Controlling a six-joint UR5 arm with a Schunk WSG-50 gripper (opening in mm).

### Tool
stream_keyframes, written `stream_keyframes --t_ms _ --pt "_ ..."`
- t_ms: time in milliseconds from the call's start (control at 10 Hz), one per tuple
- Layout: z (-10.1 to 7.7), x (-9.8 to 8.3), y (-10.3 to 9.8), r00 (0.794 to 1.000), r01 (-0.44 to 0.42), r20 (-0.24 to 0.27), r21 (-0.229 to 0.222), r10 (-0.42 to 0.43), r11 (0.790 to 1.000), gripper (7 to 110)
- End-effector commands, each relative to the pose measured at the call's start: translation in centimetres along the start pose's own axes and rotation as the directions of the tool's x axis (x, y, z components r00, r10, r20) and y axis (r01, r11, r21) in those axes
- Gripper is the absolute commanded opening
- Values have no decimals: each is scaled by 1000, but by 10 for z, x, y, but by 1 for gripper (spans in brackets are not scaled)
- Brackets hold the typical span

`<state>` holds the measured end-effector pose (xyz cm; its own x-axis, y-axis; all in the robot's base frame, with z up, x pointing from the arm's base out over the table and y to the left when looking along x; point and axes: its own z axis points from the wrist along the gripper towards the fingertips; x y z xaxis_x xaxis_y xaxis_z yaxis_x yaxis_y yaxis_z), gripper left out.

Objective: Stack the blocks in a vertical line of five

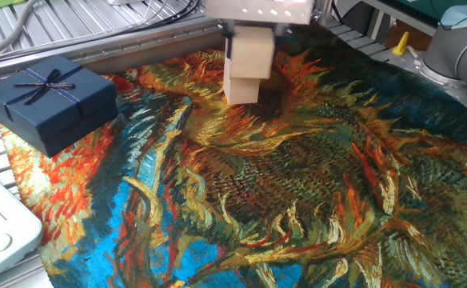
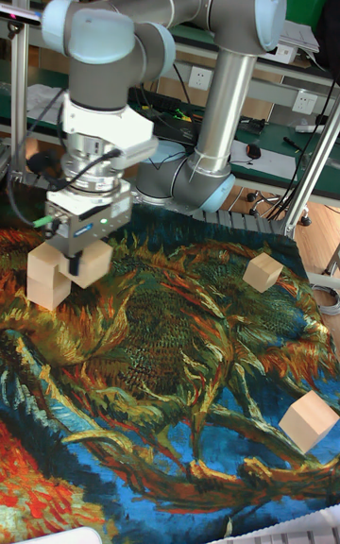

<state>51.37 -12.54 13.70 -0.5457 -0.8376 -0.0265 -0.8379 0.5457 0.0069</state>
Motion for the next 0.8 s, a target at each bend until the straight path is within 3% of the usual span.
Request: stream_keyframes --t_ms 0,500,700 --pt "-13 31 -17 999 45 -24 -25 -46 999 22" --pt "-7 57 -18 998 42 -45 -57 -45 997 22" --pt "-7 75 -16 997 33 -68 -57 -37 998 22"
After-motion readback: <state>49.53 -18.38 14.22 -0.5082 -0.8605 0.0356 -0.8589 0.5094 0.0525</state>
